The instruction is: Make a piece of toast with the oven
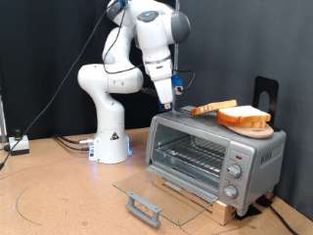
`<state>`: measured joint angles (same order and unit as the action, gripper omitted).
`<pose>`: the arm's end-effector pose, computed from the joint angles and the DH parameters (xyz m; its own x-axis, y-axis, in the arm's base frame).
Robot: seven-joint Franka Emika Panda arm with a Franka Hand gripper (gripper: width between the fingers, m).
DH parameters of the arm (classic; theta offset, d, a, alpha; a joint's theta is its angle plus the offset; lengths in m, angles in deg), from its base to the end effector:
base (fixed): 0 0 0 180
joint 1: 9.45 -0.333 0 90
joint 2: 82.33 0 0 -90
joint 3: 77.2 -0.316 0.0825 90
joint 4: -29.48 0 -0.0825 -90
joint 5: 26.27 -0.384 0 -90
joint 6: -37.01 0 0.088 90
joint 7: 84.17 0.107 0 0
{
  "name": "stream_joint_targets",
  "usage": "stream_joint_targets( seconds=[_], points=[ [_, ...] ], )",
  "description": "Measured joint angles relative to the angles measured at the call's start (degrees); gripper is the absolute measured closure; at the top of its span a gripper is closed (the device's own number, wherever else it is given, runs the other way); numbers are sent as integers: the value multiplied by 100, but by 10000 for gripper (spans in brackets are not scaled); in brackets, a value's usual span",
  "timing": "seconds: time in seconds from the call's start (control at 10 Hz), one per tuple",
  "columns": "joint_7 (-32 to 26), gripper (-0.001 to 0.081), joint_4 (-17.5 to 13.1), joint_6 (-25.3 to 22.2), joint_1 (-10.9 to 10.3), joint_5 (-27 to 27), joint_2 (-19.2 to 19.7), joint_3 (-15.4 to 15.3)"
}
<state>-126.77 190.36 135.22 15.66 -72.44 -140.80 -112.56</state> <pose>0.2746 0.0973 0.4076 0.9034 0.4218 0.0767 0.4257 -0.8614 -0.2769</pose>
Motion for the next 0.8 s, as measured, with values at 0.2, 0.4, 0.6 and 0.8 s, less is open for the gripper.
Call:
stream_joint_targets(
  seconds=[0.2,0.4,0.6,0.8],
  points=[
    [9,339,2,136,-42,-214,-106,-151],
    [-69,339,19,258,-59,-450,-210,-162],
    [-288,339,91,399,-113,-753,-438,-63],
    [-420,339,155,261,-174,-824,-735,221]
  ],
)
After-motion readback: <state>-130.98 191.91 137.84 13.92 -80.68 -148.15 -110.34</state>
